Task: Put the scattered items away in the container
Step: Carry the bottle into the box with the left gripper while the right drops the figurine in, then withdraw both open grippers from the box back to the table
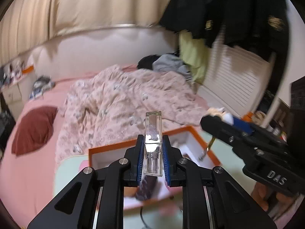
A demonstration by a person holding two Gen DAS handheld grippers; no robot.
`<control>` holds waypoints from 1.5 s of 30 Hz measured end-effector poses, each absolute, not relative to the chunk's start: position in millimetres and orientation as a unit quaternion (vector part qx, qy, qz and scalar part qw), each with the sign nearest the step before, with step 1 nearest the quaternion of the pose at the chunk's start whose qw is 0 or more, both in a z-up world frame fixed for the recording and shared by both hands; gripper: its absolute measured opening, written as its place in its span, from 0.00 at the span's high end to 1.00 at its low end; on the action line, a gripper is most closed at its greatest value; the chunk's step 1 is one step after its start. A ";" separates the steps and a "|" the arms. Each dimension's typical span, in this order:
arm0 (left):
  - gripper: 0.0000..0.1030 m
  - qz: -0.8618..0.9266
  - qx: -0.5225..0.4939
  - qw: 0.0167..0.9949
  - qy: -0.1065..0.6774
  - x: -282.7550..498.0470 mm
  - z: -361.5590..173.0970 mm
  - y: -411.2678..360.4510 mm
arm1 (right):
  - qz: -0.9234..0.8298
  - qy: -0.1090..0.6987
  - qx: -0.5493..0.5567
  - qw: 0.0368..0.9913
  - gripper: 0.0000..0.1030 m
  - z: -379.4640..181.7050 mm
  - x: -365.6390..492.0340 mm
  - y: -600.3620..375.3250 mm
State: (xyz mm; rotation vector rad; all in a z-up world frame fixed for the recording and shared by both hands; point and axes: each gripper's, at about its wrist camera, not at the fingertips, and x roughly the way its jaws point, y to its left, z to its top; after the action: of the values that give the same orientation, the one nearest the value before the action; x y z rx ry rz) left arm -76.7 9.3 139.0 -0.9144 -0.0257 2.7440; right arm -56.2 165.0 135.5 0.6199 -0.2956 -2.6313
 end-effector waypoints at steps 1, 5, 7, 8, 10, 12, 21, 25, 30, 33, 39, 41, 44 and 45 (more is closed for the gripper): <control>0.82 0.941 -0.316 0.121 -0.022 -89.8 127.0 4.9 | -0.947 -0.103 0.231 0.199 0.51 125.1 -69.0 163.6; 0.82 0.932 -0.338 0.117 -0.057 -108.2 80.0 -9.1 | -0.936 -0.122 0.280 0.174 0.51 83.4 -97.9 168.9; 0.82 0.925 -0.358 0.113 -0.063 -112.7 63.6 -14.2 | -0.927 -0.130 0.303 0.181 0.51 71.5 -103.9 170.1; 0.82 0.922 -0.365 0.113 -0.063 -113.4 58.9 -15.6 | -0.926 -0.127 0.306 0.182 0.51 69.8 -105.9 169.7; 0.82 0.923 -0.364 0.109 -0.063 -110.1 57.2 -15.4 | -0.929 -0.112 0.305 0.179 0.51 68.8 -106.7 166.7; 0.82 0.927 -0.355 0.107 -0.062 -106.9 60.3 -15.7 | -0.929 -0.104 0.303 0.184 0.51 68.8 -106.3 162.0; 0.61 0.908 -0.383 0.146 -0.082 -111.5 51.6 -14.5 | -0.918 -0.130 0.303 0.221 0.49 63.1 -107.8 160.9; 0.42 0.917 -0.347 0.154 -0.120 -100.8 60.2 -21.7 | -0.919 -0.148 0.289 0.223 0.48 68.4 -101.3 168.4; 0.36 0.928 -0.314 0.158 -0.128 -90.7 75.0 -24.8 | -0.924 -0.155 0.271 0.223 0.48 74.9 -95.7 171.6; 0.36 0.928 -0.313 0.156 -0.130 -89.6 77.3 -25.3 | -0.927 -0.148 0.265 0.222 0.48 77.3 -92.4 170.3; 0.36 0.931 -0.305 0.151 -0.128 -84.0 82.3 -26.2 | -0.932 -0.139 0.254 0.217 0.43 82.8 -81.5 169.0; 0.36 0.935 -0.297 0.149 -0.123 -77.2 87.4 -25.9 | -0.942 -0.116 0.251 0.190 0.28 86.9 -72.5 165.3; 0.36 0.938 -0.293 0.137 -0.127 -67.9 95.4 -27.4 | -0.957 -0.082 0.228 0.161 0.25 95.2 -52.6 161.0; 0.36 0.938 -0.293 0.136 -0.129 -64.2 98.1 -27.6 | -0.959 -0.074 0.225 0.156 0.24 98.1 -46.2 160.5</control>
State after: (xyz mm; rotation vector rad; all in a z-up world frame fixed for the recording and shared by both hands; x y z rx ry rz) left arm -64.2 -27.6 98.1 -0.8483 -0.3729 2.7139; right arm -46.2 160.5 98.1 0.6438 -0.2122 -2.7450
